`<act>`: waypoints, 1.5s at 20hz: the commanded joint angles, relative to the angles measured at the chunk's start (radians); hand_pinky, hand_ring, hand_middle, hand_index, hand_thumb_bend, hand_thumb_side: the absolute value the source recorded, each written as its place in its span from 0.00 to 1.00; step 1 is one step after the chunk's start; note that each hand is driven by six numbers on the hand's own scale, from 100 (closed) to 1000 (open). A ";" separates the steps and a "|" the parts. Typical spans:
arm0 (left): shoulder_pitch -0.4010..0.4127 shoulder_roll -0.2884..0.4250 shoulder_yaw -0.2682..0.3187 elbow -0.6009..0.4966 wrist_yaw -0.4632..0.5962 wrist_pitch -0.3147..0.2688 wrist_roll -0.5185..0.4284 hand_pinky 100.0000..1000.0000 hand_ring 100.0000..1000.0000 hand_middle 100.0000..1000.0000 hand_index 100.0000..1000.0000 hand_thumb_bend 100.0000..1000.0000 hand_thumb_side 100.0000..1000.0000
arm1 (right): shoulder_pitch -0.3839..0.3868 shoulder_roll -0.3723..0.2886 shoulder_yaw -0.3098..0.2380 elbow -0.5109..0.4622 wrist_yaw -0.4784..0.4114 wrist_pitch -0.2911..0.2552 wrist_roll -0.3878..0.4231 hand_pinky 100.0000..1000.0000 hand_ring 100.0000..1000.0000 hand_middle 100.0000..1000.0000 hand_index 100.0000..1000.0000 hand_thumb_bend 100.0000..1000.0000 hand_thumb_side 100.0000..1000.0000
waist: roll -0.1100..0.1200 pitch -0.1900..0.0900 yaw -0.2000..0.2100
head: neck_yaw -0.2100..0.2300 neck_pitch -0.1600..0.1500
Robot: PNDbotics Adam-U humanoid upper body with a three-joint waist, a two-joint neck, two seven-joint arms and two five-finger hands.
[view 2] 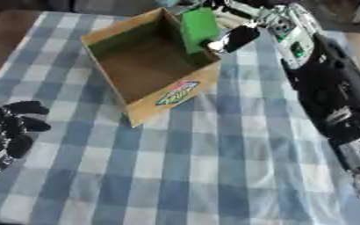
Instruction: Pick up objects on the table and place them in the box.
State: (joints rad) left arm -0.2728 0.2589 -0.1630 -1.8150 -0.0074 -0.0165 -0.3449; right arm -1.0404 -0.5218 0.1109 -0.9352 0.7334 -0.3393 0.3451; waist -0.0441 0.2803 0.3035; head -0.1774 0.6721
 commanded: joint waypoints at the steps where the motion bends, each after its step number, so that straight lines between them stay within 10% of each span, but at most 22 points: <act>1: -0.014 -0.001 -0.003 -0.011 0.006 -0.002 -0.008 0.76 0.66 0.73 0.85 0.45 0.51 | -0.027 0.011 0.001 0.008 0.049 0.021 -0.038 0.82 0.87 0.86 0.51 0.24 0.37 | 0.004 -0.022 0.004 | -0.007 -0.015; 19: -0.016 -0.005 -0.003 -0.012 0.007 -0.003 -0.010 0.76 0.66 0.73 0.85 0.45 0.51 | -0.018 0.073 0.038 0.002 0.175 -0.028 -0.054 0.83 0.87 0.86 0.70 0.31 0.48 | 0.005 -0.022 0.009 | -0.001 -0.008; 30: -0.016 -0.005 0.000 -0.011 0.006 -0.003 -0.010 0.76 0.66 0.73 0.85 0.45 0.51 | -0.018 0.075 0.068 -0.054 0.277 -0.068 -0.073 0.86 0.90 0.89 0.92 0.55 0.68 | 0.004 -0.023 0.005 | 0.004 -0.008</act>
State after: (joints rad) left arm -0.2749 0.2473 -0.1687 -1.8133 -0.0039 -0.0180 -0.3515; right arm -1.0377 -0.4282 0.1795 -0.9623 0.9939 -0.4041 0.2791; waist -0.0446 0.2794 0.3085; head -0.1772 0.6714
